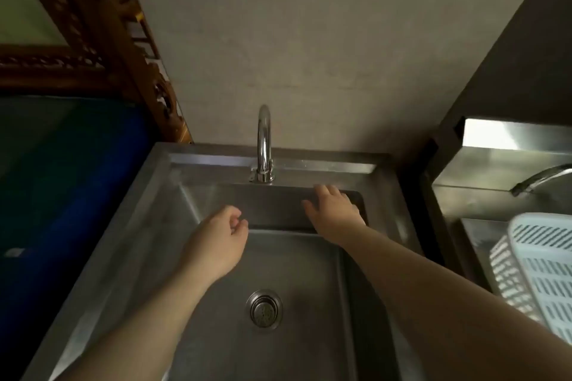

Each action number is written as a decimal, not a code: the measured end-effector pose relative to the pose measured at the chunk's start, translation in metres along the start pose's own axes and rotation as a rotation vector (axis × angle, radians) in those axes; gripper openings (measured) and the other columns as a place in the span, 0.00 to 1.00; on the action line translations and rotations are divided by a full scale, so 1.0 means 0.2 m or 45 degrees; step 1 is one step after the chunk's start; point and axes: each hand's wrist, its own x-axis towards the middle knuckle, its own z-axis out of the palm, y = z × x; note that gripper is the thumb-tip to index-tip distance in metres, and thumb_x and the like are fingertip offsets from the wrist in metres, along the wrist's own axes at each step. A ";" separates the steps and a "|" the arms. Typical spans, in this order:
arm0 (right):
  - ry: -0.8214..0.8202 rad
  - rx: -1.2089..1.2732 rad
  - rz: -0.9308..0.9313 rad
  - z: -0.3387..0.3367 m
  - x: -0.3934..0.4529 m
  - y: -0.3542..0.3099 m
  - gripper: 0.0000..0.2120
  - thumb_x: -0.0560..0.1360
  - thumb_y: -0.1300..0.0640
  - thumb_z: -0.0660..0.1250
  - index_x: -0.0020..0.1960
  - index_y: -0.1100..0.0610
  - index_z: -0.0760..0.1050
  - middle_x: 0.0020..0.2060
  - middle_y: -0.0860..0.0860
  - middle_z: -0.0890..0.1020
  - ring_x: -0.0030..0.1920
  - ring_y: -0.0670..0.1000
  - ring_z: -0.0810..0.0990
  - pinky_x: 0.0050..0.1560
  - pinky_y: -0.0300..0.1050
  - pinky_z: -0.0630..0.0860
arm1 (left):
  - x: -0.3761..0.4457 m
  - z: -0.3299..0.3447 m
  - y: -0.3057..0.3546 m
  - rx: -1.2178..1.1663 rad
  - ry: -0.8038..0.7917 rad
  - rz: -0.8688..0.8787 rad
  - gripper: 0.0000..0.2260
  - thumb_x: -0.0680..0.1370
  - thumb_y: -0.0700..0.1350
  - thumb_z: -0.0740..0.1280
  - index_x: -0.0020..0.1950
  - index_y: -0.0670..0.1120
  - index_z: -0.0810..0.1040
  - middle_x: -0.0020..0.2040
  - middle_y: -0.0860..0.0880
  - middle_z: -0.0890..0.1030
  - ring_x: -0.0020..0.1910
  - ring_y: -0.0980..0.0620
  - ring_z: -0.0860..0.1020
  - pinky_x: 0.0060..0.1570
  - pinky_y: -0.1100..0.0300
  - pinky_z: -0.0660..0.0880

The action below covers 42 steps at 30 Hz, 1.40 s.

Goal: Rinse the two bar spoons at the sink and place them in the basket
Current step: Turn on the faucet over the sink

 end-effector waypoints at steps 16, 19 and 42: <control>0.094 -0.460 0.062 0.62 0.51 0.25 0.47 0.74 0.47 0.65 0.78 0.46 0.34 0.80 0.52 0.38 0.77 0.63 0.34 0.75 0.69 0.45 | 0.54 0.46 -0.24 -0.812 -0.118 -0.480 0.06 0.79 0.44 0.63 0.54 0.47 0.76 0.55 0.45 0.82 0.48 0.47 0.81 0.41 0.59 0.75; 0.134 -0.476 0.049 0.66 0.52 0.28 0.49 0.74 0.48 0.66 0.77 0.46 0.31 0.79 0.52 0.36 0.77 0.63 0.32 0.74 0.69 0.45 | 0.66 0.46 -0.23 -0.384 0.061 -0.203 0.22 0.77 0.49 0.67 0.70 0.48 0.68 0.67 0.50 0.75 0.61 0.50 0.75 0.56 0.55 0.72; 0.181 -0.467 0.034 0.67 0.52 0.28 0.49 0.74 0.45 0.66 0.78 0.47 0.33 0.80 0.53 0.37 0.77 0.63 0.32 0.75 0.66 0.45 | 0.91 0.31 -0.09 0.246 0.096 0.333 0.14 0.79 0.36 0.63 0.64 0.44 0.78 0.57 0.40 0.82 0.54 0.40 0.79 0.47 0.54 0.73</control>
